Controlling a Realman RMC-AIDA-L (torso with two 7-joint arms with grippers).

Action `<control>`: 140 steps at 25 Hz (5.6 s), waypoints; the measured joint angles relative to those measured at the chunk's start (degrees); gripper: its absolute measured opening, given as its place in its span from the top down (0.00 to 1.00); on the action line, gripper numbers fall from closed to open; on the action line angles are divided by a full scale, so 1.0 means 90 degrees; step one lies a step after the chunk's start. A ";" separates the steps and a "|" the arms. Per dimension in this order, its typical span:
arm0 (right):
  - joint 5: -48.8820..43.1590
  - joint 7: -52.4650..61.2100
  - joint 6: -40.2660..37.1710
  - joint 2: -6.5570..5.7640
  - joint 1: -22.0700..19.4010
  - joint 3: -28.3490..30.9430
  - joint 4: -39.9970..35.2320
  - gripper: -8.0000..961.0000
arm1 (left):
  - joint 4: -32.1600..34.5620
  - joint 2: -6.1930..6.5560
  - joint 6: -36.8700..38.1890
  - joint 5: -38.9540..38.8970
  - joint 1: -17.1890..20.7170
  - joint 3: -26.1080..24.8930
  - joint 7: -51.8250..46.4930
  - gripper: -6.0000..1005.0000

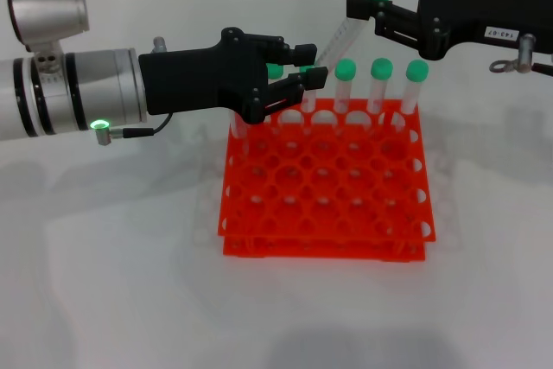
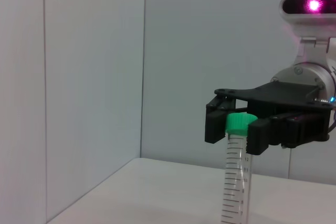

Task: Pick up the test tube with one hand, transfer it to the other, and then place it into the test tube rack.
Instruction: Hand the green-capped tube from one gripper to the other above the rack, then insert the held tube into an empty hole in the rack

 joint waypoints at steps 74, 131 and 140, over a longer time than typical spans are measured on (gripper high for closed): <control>0.0443 0.0690 0.1619 0.0045 0.0176 -0.1769 -0.0016 0.69 | 0.4027 0.0279 0.1577 0.2542 0.2701 -0.0703 -0.3476 0.14; -0.0558 0.1953 0.2362 0.0041 0.0782 -0.2145 0.0110 0.66 | 0.3741 0.0214 0.1534 0.2558 0.2495 -0.0664 -0.3144 0.14; -0.0548 0.1947 0.2545 0.0054 0.0836 -0.2305 0.0182 0.66 | 0.3692 0.0214 0.1528 0.2558 0.2485 -0.0684 -0.3118 0.14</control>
